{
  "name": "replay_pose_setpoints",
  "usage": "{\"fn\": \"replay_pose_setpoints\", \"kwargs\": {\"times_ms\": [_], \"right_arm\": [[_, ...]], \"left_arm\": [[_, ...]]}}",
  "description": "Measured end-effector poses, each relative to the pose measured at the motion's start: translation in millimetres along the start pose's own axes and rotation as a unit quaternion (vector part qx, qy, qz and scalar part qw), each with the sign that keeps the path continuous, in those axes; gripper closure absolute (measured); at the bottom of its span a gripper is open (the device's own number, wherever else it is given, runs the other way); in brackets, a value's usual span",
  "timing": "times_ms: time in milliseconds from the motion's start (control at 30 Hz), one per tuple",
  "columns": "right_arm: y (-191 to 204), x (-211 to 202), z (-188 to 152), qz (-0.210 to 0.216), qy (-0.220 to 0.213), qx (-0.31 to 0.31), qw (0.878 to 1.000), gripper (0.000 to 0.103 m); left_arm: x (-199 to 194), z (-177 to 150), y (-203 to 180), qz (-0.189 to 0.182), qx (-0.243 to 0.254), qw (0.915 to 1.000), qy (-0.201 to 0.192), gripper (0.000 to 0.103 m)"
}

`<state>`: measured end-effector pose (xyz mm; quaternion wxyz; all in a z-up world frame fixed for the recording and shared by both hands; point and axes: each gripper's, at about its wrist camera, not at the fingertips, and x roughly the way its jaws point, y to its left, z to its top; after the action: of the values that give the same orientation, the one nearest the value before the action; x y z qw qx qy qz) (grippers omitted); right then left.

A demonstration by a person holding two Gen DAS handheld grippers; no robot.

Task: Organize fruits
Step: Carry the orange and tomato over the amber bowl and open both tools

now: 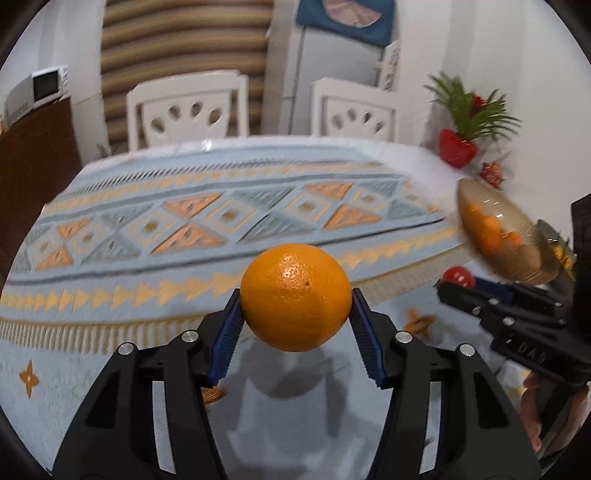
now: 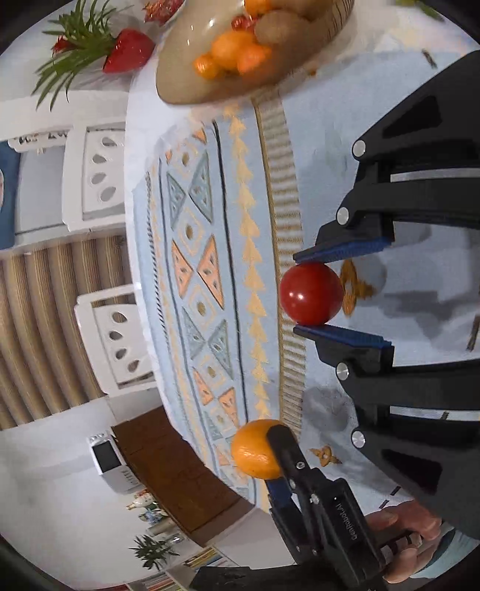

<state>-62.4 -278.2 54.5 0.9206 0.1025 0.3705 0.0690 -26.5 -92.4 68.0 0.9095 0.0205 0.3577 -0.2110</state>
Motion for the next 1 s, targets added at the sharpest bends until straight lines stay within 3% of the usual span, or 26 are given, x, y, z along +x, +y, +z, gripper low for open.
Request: {"fn": "replay_pose_setpoints", "kwargs": {"times_ms": [167, 300, 467, 600, 833, 1000], "right_arm": [[-36.0, -34.0, 11.3, -0.019, -0.023, 0.029, 0.999, 0.071], [-72.3, -63.3, 20.5, -0.045, -0.044, 0.062, 0.996, 0.071], [-126.3, -107.2, 32.3, -0.093, -0.084, 0.108, 0.986, 0.071], [-168.1, -129.3, 43.2, -0.141, -0.100, 0.139, 0.975, 0.071], [-224.8, -124.3, 50.3, -0.189, -0.088, 0.192, 0.959, 0.071], [-254.4, -108.2, 42.7, -0.217, -0.060, 0.227, 0.947, 0.071]], "left_arm": [[-2.4, 25.2, -53.0, -0.026, 0.045, 0.9985, -0.018, 0.046], [3.3, 50.3, -103.2, -0.068, 0.075, 0.9946, -0.026, 0.046], [13.9, 79.2, -160.5, -0.131, 0.094, 0.9866, -0.027, 0.046], [26.6, 94.2, -203.8, -0.156, 0.114, 0.9807, -0.028, 0.046], [62.9, 106.1, -262.1, -0.191, 0.136, 0.9720, -0.008, 0.046], [98.8, 104.0, -287.3, -0.210, 0.142, 0.9668, 0.029, 0.046]]}}
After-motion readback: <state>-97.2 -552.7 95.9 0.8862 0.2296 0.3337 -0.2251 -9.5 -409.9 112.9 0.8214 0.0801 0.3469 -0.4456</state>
